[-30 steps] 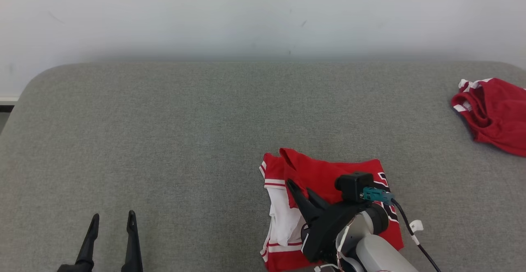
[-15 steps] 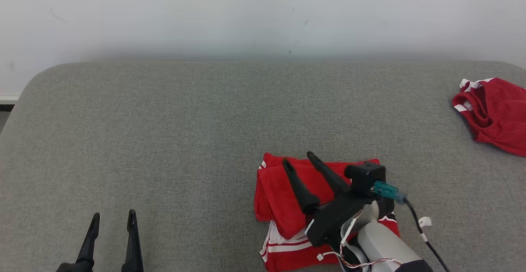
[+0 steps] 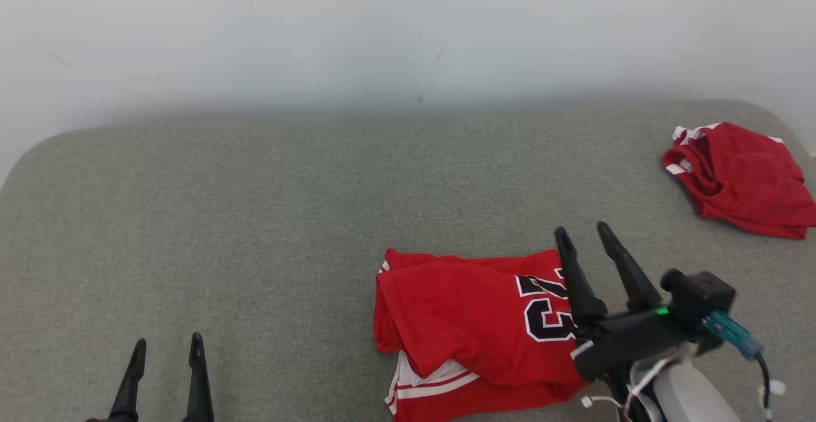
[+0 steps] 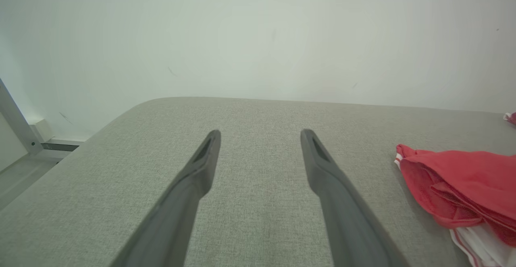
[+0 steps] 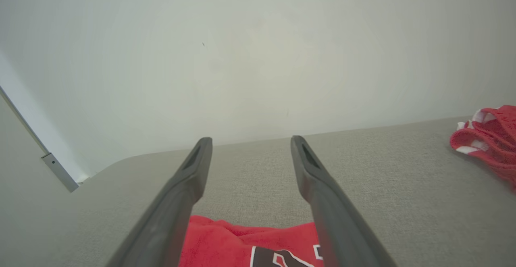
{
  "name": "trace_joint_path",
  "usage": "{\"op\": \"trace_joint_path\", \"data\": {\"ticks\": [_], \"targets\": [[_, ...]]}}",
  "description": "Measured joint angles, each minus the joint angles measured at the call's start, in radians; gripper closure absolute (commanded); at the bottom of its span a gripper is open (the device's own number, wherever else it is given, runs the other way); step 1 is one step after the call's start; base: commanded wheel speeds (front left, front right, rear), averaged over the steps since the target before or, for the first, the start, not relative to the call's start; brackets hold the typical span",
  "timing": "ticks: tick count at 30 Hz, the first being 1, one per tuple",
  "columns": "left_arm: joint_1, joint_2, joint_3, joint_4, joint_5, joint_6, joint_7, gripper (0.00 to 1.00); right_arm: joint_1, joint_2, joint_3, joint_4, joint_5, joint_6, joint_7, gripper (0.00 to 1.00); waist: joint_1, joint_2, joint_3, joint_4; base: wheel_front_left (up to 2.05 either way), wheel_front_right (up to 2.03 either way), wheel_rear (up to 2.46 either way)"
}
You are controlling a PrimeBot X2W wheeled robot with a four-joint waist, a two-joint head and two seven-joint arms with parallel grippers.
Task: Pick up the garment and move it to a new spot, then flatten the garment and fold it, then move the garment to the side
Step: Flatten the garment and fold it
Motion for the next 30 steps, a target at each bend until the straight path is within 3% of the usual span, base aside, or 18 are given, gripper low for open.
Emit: {"op": "trace_joint_path", "data": {"ticks": [14, 19, 30], "targets": [[0.027, 0.000, 0.010, -0.018, 0.002, 0.001, 0.000, 0.00, 0.208, 0.046, -0.123, -0.143, -0.099, 0.000, -0.028, 0.00, -0.0001, 0.0000, -0.032, -0.029, 0.00, 0.00, 0.00], [0.035, 0.001, 0.019, -0.024, 0.034, 0.026, 0.000, 0.00, 0.250, 0.072, -0.138, -0.179, -0.140, 0.000, -0.030, 0.00, -0.0001, 0.0000, -0.034, -0.032, 0.00, 0.00, 0.00], [0.063, 0.009, 0.011, -0.013, 0.083, 0.037, 0.000, 0.00, 0.276, 0.100, -0.169, -0.174, -0.164, 0.000, -0.030, 0.00, 0.0000, 0.0000, -0.038, -0.022, 0.00, 0.00, 0.00]]}}
